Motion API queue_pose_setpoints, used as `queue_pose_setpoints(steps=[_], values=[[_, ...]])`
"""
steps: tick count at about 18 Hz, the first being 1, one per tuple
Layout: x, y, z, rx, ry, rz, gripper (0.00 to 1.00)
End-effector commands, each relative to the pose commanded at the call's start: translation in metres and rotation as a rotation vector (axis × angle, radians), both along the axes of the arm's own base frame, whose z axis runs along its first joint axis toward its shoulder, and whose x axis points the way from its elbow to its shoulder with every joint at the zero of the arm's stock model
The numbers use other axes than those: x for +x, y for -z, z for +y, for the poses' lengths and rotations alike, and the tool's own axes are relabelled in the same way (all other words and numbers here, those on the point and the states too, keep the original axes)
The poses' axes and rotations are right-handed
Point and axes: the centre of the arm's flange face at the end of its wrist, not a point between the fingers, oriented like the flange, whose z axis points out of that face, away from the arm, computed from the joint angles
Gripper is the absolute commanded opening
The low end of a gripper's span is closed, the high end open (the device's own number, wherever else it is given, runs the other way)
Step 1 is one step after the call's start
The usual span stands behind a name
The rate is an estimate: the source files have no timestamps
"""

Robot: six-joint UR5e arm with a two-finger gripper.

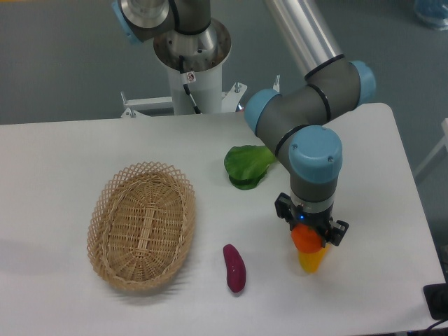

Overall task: Place the orange in the basket
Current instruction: 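Lift the held orange and carry it toward the wicker basket, then lower the orange into the wicker basket with the gripper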

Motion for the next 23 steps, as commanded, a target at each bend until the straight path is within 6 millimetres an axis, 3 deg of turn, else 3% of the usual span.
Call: queue_pose_setpoints(steps=[3,6,11,16,23], values=[[0.010,0.002,0.009,0.006,-0.038,-0.005,0.70],[0.038,0.009,0.023,-0.001,-0.014,-0.018,0.70],[0.066,0.014,0.039,-0.008,0.036,-0.027,0.70],[0.132,0.014,0.065,-0.020,0.133,-0.037,0.72],[0.200,0.021,0.090,-0.019,0.175,-0.046,0.76]])
